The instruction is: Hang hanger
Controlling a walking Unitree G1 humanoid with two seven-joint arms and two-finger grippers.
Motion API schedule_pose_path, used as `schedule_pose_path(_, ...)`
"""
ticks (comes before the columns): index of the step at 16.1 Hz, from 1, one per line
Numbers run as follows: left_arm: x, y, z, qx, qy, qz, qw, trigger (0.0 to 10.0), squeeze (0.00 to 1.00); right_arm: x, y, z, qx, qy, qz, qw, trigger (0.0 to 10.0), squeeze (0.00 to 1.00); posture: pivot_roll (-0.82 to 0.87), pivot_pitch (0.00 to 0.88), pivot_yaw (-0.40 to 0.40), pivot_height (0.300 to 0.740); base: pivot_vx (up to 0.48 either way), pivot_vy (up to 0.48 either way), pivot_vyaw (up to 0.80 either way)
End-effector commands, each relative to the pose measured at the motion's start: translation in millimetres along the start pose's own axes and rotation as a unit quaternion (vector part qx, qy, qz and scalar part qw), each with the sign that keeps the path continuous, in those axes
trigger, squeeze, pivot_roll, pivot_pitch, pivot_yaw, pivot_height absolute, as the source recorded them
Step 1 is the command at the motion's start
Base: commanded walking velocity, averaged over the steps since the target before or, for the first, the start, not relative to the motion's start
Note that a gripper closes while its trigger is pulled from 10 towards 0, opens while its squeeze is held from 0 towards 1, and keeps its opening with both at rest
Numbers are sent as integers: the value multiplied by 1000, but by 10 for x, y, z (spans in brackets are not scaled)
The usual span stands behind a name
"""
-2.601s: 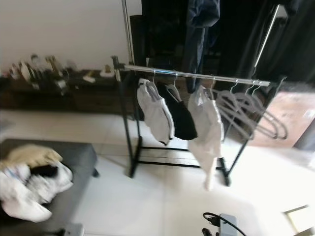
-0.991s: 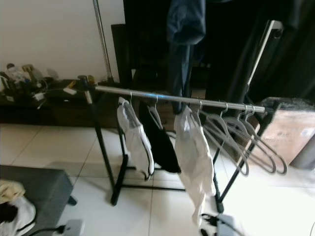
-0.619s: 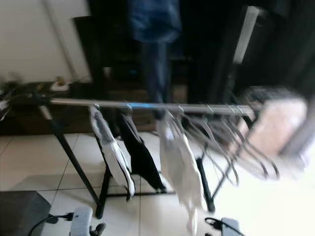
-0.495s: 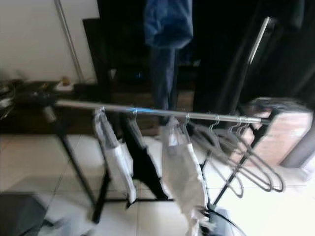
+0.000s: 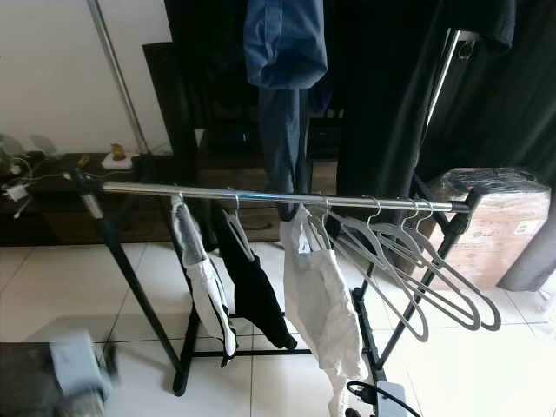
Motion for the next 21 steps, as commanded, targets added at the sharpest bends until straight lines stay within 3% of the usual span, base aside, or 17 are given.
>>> schedule_pose_path(1, 53, -26, 454, 2, -96, -5, 995, 10000, 0, -2, 5, -23, -10, 4, 2, 1000, 10000, 0, 9, 11, -9, 740, 0, 0, 0)
schedule_pose_path(2, 42, -62, 715, -1, -149, -15, 989, 10000, 0, -3, 4, -32, -13, 6, 2, 1000, 10000, 0, 8, 11, -9, 740, 0, 0, 0)
schedule_pose_path(3, 27, -85, 843, -5, -173, -21, 985, 10000, 0, -4, 3, -33, -12, 6, 2, 1000, 10000, 0, 8, 11, -9, 740, 0, 0, 0)
schedule_pose_path(4, -6, -252, 1045, -11, -202, -66, 977, 10000, 0, -3, 9, -39, -14, 7, 3, 1000, 10000, 0, 7, 6, -7, 740, 0, 0, 0)
schedule_pose_path(5, -15, -325, 1056, -16, -199, -86, 976, 10000, 0, -3, 9, -41, -14, 7, 3, 1000, 10000, 0, 8, 6, -6, 740, 0, 0, 0)
schedule_pose_path(6, -74, -636, 1075, -5, -186, -161, 969, 10000, 0, -5, 5, -49, -15, 8, 3, 1000, 10000, 0, 6, 2, -7, 740, 0, 0, 0)
schedule_pose_path(9, -4, -915, 1300, 6, -175, -200, 964, 10000, 0, -6, 2, -53, -18, 10, 2, 1000, 10000, 0, 9, 7, -13, 740, 0, 0, 0)
schedule_pose_path(10, 73, -963, 1408, -27, -160, -195, 967, 10000, 0, -6, 3, -55, -19, 11, 3, 1000, 10000, 0, 10, 7, -14, 740, 0, 0, 0)
schedule_pose_path(14, 319, -1045, 1553, -9, -85, -154, 984, 10000, 0, -7, 4, -68, -18, 11, 2, 1000, 10000, 0, -5, 14, -12, 740, 0, 0, 0)
schedule_pose_path(16, 345, -1175, 1621, -19, -50, -184, 981, 10000, 0, -9, 3, -83, -18, 13, 1, 1000, 10000, 0, 1, 20, -12, 740, 0, 0, 0)
schedule_pose_path(21, 474, -1301, 1645, -6, 8, -193, 981, 10000, 0, -5, 31, -104, -18, 15, 4, 1000, 10000, 0, -10, 29, -10, 740, 0, 0, 0)
Point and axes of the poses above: a point about 5 cm out from each wrist's last joint towards the gripper, its own x axis pointing out of the wrist towards the gripper, its own z axis along the axis of the wrist's last joint, y = z × x, the point moved 5 cm from there along x, pointing out of the wrist towards the gripper, and after that the axes turned 13 degrees about x, right-handed, at the moved point
